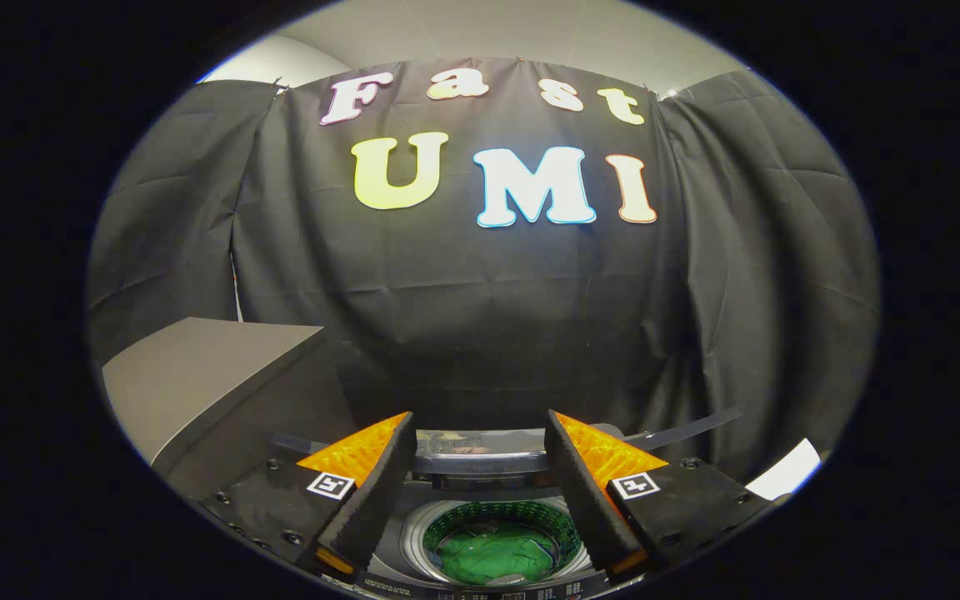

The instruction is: Put the clothes into the washing machine and then close the washing machine lid.

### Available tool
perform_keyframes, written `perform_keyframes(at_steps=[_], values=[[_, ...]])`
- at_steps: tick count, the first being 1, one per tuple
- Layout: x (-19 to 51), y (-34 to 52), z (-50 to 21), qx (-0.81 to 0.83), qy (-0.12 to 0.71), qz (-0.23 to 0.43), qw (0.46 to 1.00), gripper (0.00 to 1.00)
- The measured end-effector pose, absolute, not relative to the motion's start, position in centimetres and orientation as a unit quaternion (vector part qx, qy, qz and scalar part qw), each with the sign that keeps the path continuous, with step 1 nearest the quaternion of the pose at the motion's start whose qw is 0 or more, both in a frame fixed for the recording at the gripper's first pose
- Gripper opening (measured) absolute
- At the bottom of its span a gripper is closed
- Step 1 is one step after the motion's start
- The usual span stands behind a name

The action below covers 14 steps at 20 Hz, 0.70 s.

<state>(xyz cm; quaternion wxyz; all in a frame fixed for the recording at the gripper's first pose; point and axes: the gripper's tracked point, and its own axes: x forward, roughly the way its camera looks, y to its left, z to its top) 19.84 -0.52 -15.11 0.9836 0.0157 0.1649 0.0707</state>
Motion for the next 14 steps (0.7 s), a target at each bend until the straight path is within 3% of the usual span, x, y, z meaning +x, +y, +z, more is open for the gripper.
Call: perform_keyframes(at_steps=[14], values=[[16.6,-1.3,-19.8,0.025,0.217,0.065,0.974,0.97]])
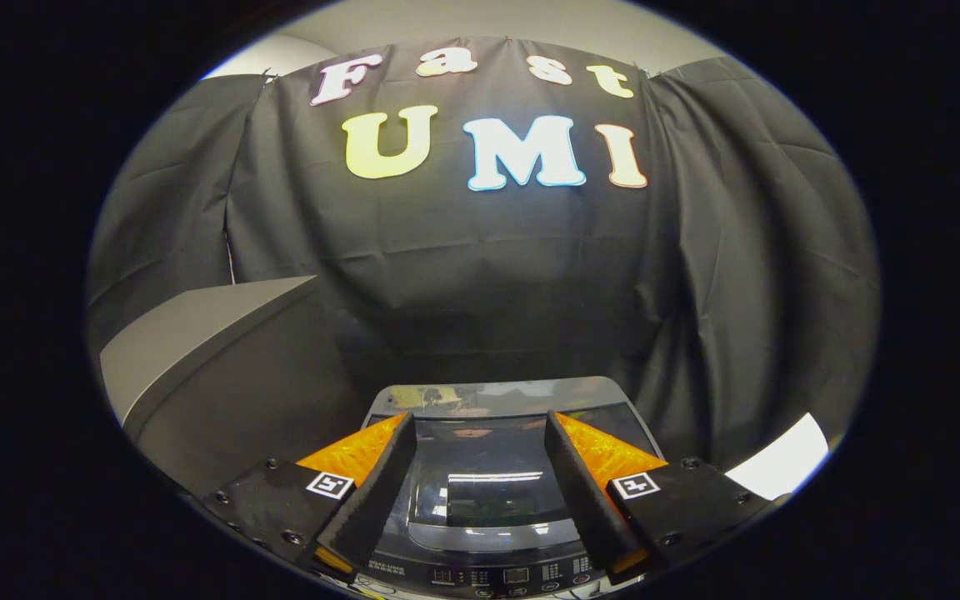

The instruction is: Put the clothes into the washing machine and then close the washing machine lid.

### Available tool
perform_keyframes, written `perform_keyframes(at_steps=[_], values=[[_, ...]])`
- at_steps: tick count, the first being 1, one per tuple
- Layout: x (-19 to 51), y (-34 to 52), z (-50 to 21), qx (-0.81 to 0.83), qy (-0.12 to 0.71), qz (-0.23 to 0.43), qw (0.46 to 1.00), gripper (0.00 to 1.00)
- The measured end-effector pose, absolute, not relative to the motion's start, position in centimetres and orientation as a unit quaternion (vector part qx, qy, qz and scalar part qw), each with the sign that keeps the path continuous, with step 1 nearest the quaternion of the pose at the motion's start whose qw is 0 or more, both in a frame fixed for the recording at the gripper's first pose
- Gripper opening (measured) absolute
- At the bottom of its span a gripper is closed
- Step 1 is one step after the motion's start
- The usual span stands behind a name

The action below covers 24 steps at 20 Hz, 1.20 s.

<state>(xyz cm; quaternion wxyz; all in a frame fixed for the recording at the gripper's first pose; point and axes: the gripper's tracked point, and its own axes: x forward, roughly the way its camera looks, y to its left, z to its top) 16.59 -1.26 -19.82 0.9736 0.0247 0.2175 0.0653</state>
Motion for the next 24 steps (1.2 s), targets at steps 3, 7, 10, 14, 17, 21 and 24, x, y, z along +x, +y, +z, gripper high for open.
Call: perform_keyframes(at_steps=[3,7,10,14,17,21,24], values=[[16.1,-1.2,-19.0,0.026,0.209,0.068,0.975,0.97],[15.2,-1.2,-16.2,0.023,0.182,0.072,0.98,0.97],[13.9,-1.4,-13.7,0.029,0.16,0.072,0.984,0.97],[11.8,-1.5,-10.3,0.03,0.127,0.075,0.989,0.97],[9.8,-1.8,-7.5,0.024,0.1,0.076,0.992,0.97],[6.8,-2.1,-4.1,0.012,0.065,0.076,0.995,0.96],[4.5,-2.4,-2.0,0.004,0.042,0.075,0.996,0.96]])
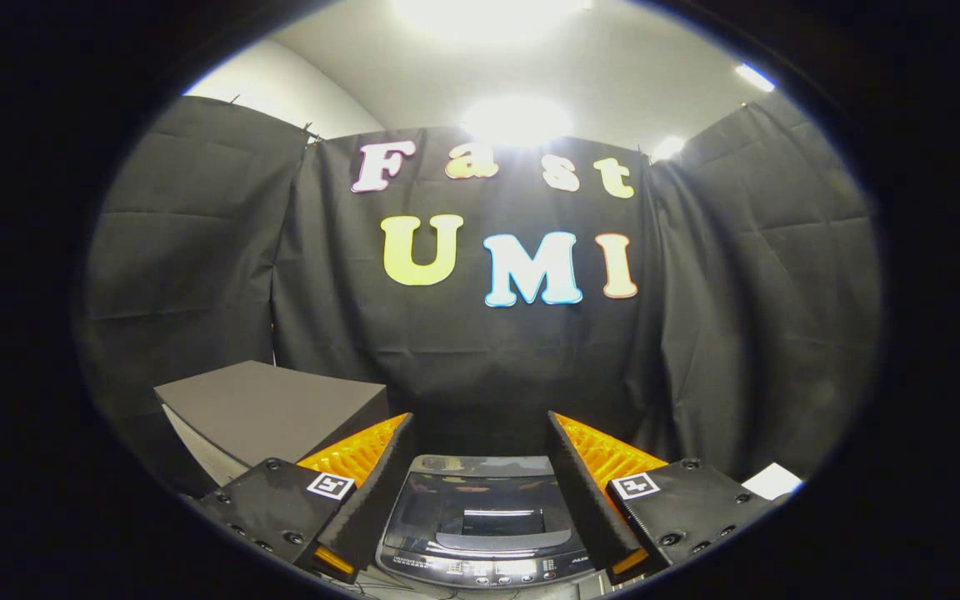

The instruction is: Put the clothes into the washing machine and then close the washing machine lid.

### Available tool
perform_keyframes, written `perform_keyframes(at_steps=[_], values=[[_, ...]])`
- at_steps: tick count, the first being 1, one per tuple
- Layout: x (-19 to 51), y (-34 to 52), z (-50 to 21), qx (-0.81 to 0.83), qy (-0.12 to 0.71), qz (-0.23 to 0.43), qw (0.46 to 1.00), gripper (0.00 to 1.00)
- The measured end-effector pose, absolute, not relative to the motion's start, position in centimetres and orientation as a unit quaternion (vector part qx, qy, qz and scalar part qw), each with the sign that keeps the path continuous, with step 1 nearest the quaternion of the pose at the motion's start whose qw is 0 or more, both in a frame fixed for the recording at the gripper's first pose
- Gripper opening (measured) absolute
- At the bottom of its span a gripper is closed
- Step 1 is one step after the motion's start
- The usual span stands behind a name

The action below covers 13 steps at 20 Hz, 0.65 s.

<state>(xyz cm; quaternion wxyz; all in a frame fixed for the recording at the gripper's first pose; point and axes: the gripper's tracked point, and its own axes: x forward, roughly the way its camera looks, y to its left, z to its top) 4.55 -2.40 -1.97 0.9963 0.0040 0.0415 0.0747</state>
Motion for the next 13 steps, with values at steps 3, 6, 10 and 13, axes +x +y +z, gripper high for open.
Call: perform_keyframes(at_steps=[3,6,10,13], values=[[2.5,-2.8,-0.6,0.002,0.024,0.068,0.997,0.96],[0.7,-3.0,-0.6,0.001,0.019,0.062,0.998,0.96],[-0.5,-3.2,-0.7,0.005,0.018,0.055,0.998,0.96],[-1.0,-3.1,-0.3,0.01,0.014,0.051,0.999,0.96]])
